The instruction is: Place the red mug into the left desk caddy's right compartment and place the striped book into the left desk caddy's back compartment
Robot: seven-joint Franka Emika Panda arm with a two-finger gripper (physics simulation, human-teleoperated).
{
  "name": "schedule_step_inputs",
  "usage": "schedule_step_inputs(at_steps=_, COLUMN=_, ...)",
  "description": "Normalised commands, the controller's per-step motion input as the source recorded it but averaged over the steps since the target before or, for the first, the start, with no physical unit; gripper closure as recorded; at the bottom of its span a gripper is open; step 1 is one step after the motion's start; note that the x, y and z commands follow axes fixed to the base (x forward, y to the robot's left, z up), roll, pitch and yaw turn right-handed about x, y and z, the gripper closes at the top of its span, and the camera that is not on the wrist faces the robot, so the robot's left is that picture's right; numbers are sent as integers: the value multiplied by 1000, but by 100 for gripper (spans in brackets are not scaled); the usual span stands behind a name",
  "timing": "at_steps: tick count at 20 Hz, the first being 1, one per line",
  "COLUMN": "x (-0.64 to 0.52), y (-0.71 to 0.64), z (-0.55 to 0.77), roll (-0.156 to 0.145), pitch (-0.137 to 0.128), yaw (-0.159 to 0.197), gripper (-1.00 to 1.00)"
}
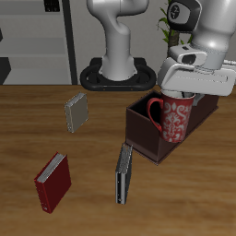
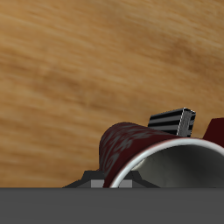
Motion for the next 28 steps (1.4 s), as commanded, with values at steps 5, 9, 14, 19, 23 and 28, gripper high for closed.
schedule_step_inputs(at_steps=5, x=-397, y=-394, z=502, roll=-24, pitch=-39, yaw=-19, gripper=100)
schedule_step_inputs(at_steps=9, x=-464, y=-369, z=317, roll=-30, pitch=-36, yaw=-14, gripper=100)
schedule_step_inputs(at_steps=14, x=-498, y=-208, z=228, roll=4, pitch=-49, yaw=1, gripper=100)
schedule_step_inputs(at_steps=19, x=-471, y=-186, z=108, roll=-13, pitch=-16, yaw=-16, gripper=100)
schedule_step_inputs(at_steps=23, x=-323, y=-126, z=17, roll=-13, pitch=17, yaw=-13, gripper=100)
schedule_step_inputs(at_steps=28, x=-88, y=-21, z=-95, roll=-14, pitch=27, yaw=-5, gripper=100)
